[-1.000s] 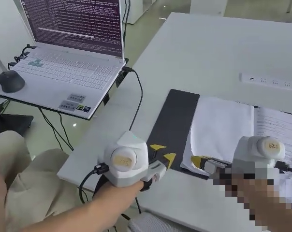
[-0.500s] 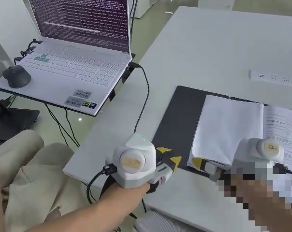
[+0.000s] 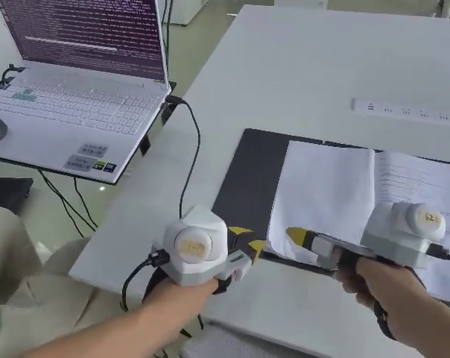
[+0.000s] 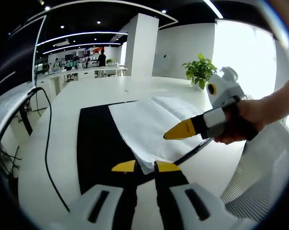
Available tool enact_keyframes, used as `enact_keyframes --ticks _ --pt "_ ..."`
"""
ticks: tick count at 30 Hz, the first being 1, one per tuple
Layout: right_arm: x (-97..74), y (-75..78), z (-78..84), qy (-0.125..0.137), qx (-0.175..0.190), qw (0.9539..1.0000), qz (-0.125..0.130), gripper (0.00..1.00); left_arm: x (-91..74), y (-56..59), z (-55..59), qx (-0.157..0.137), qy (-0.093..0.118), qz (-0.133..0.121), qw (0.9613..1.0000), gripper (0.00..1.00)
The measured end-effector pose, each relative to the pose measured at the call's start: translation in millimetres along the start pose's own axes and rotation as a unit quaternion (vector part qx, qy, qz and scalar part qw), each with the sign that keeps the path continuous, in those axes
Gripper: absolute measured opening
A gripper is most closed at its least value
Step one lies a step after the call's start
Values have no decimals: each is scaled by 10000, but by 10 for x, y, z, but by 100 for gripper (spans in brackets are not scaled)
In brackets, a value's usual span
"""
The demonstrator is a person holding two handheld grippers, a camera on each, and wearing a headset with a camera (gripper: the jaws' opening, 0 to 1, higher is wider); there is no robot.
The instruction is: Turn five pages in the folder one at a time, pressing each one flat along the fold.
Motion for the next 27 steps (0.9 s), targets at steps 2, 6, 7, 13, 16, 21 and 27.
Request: enact_keyframes --ticks 2,6,7,13,16,21,27 --pt "-110 61 -85 141 105 9998 39 4 85 34 2 49 -56 60 10000 12" --pt "-307 200 -213 335 179 9991 200 4 235 91 -2 90 -117 115 9998 12" --pt "-342 225 -239 394 186 9988 229 4 291 108 6 121 -143 135 9997 11" --pt "-563 427 -384 661 402 9961 415 3 495 189 38 156 -275 164 9994 11" --pt "-636 510 -440 767 514 9946 472 3 564 210 74 240 -366 158 9989 10" --pt "-696 604 -519 862 651 9929 492 2 596 174 157 481 -553 46 9973 8" --pt "-689 669 -568 911 732 9921 462 1 591 160 166 591 -549 0 9967 5"
Point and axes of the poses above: the centre of the closed fingertips' face, and the gripper's own axes: x roughly forward along the fingers, y roughly to its right, z roughly out of its underside, the point moved 6 cm from there along -x, roughly backward along the fingers, and after that the axes turned 1 degree about -z, right-handed, at the moved point
